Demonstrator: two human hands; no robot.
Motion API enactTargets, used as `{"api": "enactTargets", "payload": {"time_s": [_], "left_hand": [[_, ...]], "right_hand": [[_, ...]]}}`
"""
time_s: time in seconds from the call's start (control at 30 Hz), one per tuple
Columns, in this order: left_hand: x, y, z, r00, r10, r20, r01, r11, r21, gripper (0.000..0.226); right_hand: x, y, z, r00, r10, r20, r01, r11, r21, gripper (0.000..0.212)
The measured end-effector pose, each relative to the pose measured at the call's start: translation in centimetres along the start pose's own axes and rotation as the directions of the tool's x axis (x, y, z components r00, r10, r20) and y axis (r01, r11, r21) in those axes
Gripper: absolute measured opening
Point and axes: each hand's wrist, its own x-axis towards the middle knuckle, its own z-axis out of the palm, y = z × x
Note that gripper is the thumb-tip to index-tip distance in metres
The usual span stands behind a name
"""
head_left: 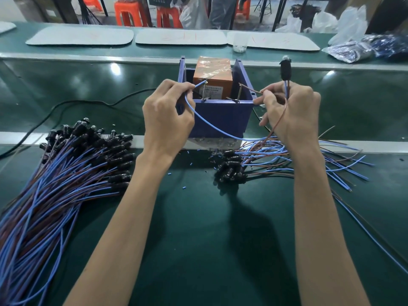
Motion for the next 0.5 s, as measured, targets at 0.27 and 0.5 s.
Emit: {"api": "enactTargets", "payload": {"time_s": [0.27,0.5], "left_hand": [[-0.01,-0.16,0.12,1.0,-0.021,0.009,0.021,1.0,0.009,0.021],[0.08,-0.01,-0.18,1.0,-0.018,0.009,0.018,1.0,-0.004,0.021]], "right_hand": [[0.05,-0.11,-0.18,1.0,0.024,-0.015,-0.024,1.0,0.0,0.015],[0.03,-0.06,-0.22,0.997,-0.024,-0.07,0.025,1.0,0.013,0.018]]}}
